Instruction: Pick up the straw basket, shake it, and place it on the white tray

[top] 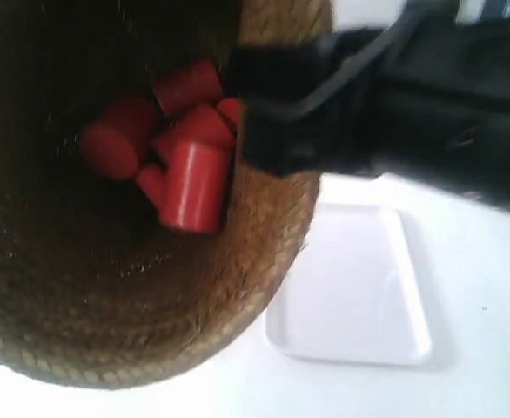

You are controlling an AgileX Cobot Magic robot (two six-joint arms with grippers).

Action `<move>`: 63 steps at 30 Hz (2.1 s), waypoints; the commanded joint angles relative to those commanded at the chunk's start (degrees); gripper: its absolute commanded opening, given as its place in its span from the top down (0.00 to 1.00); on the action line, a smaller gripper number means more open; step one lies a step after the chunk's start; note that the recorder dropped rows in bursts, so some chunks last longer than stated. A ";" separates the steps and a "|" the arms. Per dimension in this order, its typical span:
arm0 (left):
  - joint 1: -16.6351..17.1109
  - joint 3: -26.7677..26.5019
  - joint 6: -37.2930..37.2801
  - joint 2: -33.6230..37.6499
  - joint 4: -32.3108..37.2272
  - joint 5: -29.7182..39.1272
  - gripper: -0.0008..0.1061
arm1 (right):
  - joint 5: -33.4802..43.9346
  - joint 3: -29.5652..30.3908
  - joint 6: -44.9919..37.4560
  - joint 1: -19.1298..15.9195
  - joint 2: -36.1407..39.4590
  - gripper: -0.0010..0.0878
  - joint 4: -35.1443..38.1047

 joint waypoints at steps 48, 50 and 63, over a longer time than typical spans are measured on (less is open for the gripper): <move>0.00 -7.04 -14.65 -1.85 18.39 -1.77 0.99 | 4.33 -5.55 -12.88 0.03 -1.74 0.99 5.08; 0.15 -4.58 -14.83 -1.17 23.53 -3.05 0.99 | 2.57 -3.14 -15.57 -0.52 -0.36 0.99 1.24; 0.00 0.07 -14.85 2.04 23.02 -5.27 0.99 | 1.55 -0.44 -12.81 -2.08 1.60 0.99 4.55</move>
